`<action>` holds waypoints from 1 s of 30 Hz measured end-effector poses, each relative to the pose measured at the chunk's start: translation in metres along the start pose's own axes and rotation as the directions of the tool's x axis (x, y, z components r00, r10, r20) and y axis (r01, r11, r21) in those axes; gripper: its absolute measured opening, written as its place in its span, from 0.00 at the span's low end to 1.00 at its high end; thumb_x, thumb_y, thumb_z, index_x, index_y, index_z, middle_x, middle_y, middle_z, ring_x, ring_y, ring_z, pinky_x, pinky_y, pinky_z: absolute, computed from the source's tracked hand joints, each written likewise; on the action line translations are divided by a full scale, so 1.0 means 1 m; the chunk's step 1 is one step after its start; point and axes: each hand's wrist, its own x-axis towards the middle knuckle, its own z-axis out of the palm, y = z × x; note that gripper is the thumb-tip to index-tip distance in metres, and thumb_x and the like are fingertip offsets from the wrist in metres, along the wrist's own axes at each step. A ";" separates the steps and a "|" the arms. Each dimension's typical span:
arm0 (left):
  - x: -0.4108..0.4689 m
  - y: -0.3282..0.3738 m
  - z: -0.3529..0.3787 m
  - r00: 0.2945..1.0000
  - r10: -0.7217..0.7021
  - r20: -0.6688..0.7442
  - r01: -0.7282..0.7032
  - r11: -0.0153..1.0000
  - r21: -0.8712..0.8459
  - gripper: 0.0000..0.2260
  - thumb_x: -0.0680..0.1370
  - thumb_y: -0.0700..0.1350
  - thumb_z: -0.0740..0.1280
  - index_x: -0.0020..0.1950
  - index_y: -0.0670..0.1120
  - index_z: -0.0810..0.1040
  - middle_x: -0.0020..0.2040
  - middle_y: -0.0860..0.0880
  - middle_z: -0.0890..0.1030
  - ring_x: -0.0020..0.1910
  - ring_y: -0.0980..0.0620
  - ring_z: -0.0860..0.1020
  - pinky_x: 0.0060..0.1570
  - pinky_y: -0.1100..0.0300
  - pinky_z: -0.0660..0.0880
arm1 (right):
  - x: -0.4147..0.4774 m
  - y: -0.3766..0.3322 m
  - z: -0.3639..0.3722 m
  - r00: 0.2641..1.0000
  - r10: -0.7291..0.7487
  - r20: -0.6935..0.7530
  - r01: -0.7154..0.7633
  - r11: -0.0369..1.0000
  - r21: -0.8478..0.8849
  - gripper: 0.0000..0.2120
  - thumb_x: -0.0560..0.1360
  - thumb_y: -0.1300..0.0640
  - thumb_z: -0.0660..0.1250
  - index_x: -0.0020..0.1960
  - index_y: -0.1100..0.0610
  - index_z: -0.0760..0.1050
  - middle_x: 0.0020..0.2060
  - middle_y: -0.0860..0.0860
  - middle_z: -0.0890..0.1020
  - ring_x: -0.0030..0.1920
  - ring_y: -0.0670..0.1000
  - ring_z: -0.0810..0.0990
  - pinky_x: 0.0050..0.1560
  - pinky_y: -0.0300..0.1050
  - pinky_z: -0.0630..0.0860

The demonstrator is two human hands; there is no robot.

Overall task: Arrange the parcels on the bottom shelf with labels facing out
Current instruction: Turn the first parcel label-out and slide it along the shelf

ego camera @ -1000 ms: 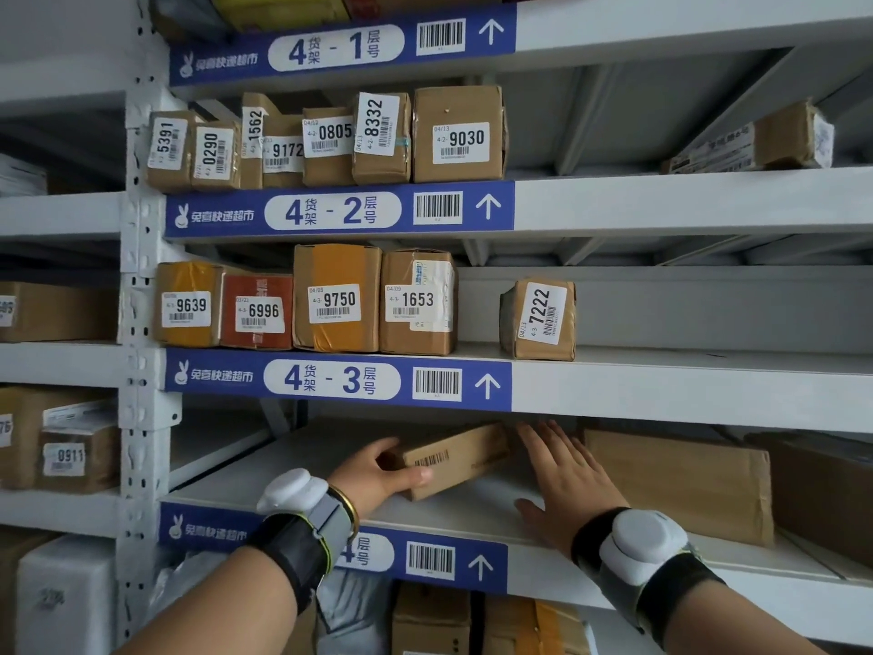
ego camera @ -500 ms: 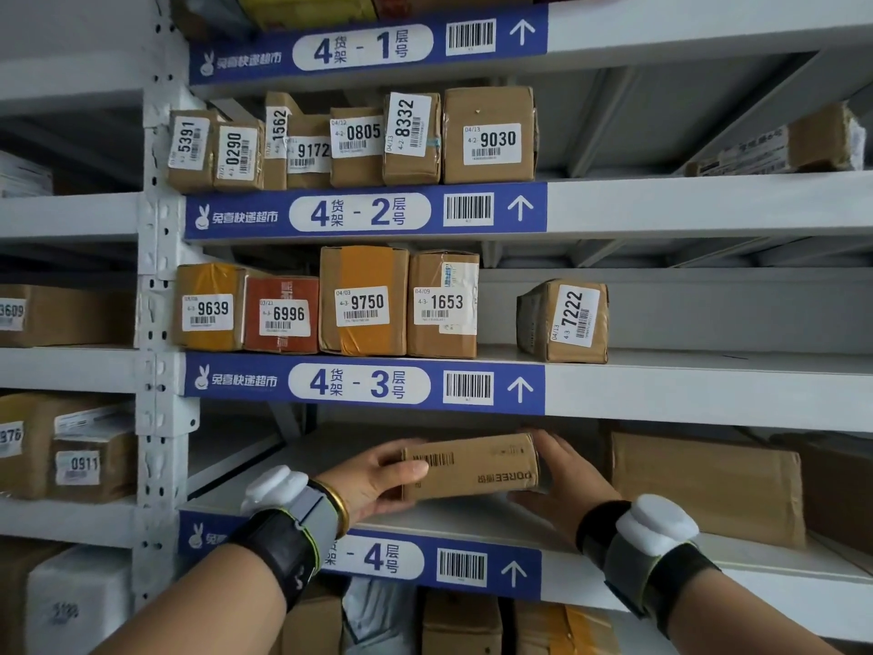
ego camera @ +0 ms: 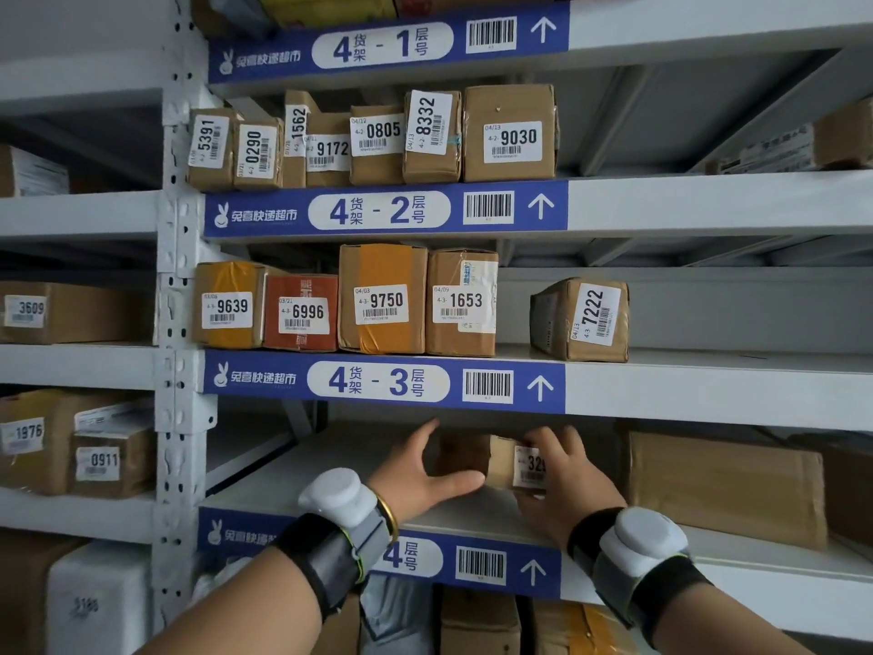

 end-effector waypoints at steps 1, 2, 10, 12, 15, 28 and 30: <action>-0.001 0.000 0.002 1.000 0.010 -0.010 -0.010 1.000 0.023 0.43 0.65 0.65 0.70 0.73 0.56 0.52 0.75 0.49 0.57 0.73 0.47 0.60 0.67 0.51 0.62 | 0.000 -0.001 0.001 1.000 -0.002 -0.016 0.002 1.000 0.003 0.29 0.64 0.47 0.72 0.60 0.47 0.62 0.58 0.50 0.68 0.48 0.51 0.79 0.46 0.39 0.78; -0.002 0.001 0.003 1.000 0.025 -0.015 -0.024 0.999 0.044 0.44 0.64 0.66 0.70 0.73 0.57 0.52 0.75 0.49 0.57 0.73 0.47 0.60 0.67 0.51 0.62 | 0.000 -0.002 0.003 1.000 -0.006 -0.028 0.007 1.000 0.010 0.29 0.64 0.47 0.72 0.60 0.48 0.62 0.57 0.51 0.68 0.48 0.51 0.79 0.46 0.39 0.78; -0.005 0.000 0.009 0.980 0.192 -0.047 -0.191 0.981 0.025 0.32 0.67 0.56 0.72 0.67 0.63 0.63 0.68 0.54 0.67 0.65 0.55 0.68 0.57 0.64 0.64 | -0.006 -0.011 0.017 0.987 -0.114 -0.116 0.126 0.986 0.110 0.29 0.62 0.45 0.74 0.57 0.50 0.67 0.53 0.49 0.68 0.48 0.48 0.74 0.46 0.39 0.77; -0.006 -0.004 0.005 0.981 0.182 -0.065 -0.184 0.982 -0.034 0.27 0.68 0.51 0.73 0.64 0.62 0.67 0.61 0.58 0.72 0.59 0.58 0.71 0.51 0.71 0.65 | -0.006 -0.012 0.017 0.993 -0.072 -0.097 0.090 0.976 0.198 0.31 0.60 0.45 0.76 0.58 0.48 0.66 0.52 0.47 0.66 0.48 0.47 0.74 0.47 0.35 0.75; -0.008 -0.013 -0.003 0.985 0.159 -0.072 -0.167 0.978 -0.124 0.24 0.69 0.48 0.73 0.61 0.61 0.69 0.55 0.63 0.73 0.54 0.65 0.70 0.47 0.71 0.65 | -0.004 -0.012 0.017 0.998 0.053 0.028 -0.059 0.942 0.331 0.38 0.59 0.46 0.77 0.63 0.44 0.61 0.59 0.48 0.66 0.52 0.46 0.73 0.52 0.36 0.73; -0.017 -0.056 -0.051 0.990 0.104 -0.092 -0.123 0.965 -0.230 0.29 0.73 0.39 0.69 0.69 0.57 0.64 0.58 0.61 0.73 0.53 0.72 0.71 0.48 0.81 0.67 | 0.013 -0.080 0.040 0.966 0.076 0.249 -0.208 0.801 0.562 0.25 0.68 0.54 0.72 0.63 0.47 0.69 0.47 0.43 0.78 0.50 0.43 0.75 0.54 0.39 0.71; -0.019 -0.066 -0.062 0.990 0.074 -0.120 -0.103 0.962 -0.253 0.30 0.72 0.37 0.70 0.70 0.55 0.64 0.61 0.56 0.75 0.59 0.62 0.74 0.58 0.70 0.70 | 0.016 -0.094 0.049 0.966 0.083 0.247 -0.215 0.785 0.581 0.25 0.68 0.54 0.72 0.63 0.47 0.69 0.46 0.43 0.78 0.50 0.44 0.75 0.53 0.40 0.72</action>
